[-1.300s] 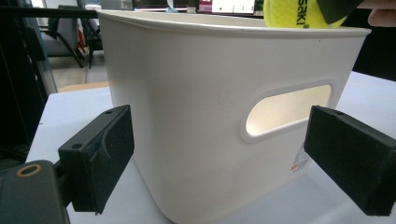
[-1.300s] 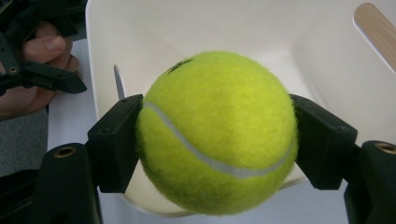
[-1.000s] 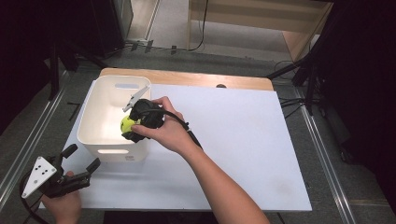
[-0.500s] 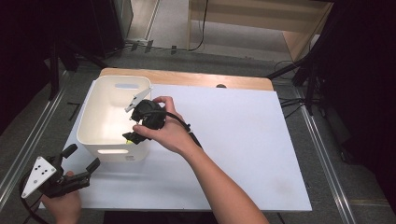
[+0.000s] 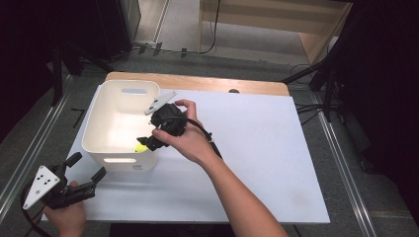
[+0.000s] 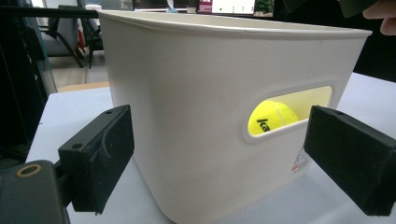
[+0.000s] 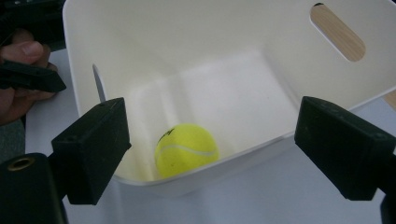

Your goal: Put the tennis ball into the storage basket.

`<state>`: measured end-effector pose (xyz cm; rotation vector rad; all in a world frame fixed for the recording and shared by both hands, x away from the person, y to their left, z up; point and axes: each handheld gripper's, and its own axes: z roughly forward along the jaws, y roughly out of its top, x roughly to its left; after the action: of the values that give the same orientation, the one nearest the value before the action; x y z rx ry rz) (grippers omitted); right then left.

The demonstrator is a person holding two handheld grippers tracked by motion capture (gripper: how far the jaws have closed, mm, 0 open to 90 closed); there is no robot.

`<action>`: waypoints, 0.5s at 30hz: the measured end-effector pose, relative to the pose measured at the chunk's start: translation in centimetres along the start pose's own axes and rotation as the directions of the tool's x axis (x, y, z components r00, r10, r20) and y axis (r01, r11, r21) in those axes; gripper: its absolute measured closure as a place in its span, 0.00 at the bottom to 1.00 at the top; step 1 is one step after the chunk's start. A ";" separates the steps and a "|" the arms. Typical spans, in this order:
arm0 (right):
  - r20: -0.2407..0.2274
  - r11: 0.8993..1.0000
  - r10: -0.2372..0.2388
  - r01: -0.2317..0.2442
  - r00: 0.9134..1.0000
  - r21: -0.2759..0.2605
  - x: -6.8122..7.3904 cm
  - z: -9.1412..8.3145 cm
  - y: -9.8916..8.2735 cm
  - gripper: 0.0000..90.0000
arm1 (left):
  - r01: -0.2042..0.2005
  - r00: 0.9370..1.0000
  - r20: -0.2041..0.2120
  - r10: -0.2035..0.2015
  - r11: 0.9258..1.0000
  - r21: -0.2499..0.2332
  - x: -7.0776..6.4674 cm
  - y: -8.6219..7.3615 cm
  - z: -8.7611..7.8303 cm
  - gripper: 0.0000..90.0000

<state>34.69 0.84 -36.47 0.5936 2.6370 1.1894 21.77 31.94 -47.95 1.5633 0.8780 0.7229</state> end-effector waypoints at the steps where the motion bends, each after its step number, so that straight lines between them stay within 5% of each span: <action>1: 0.005 1.000 0.003 -0.003 1.000 -0.005 -0.1 -0.2 -0.1 0.08 | 0.000 1.000 0.000 0.000 1.000 0.000 0.0 0.0 0.0 0.09; 15: 0.047 0.997 0.060 -0.057 0.997 -0.055 -0.9 -2.2 -3.0 0.02 | -0.003 1.000 0.000 0.003 1.000 0.004 0.0 0.0 0.0 0.09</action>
<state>33.97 -2.82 -37.30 0.6855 2.5557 1.2409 21.78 31.91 -47.96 1.5683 0.8780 0.7237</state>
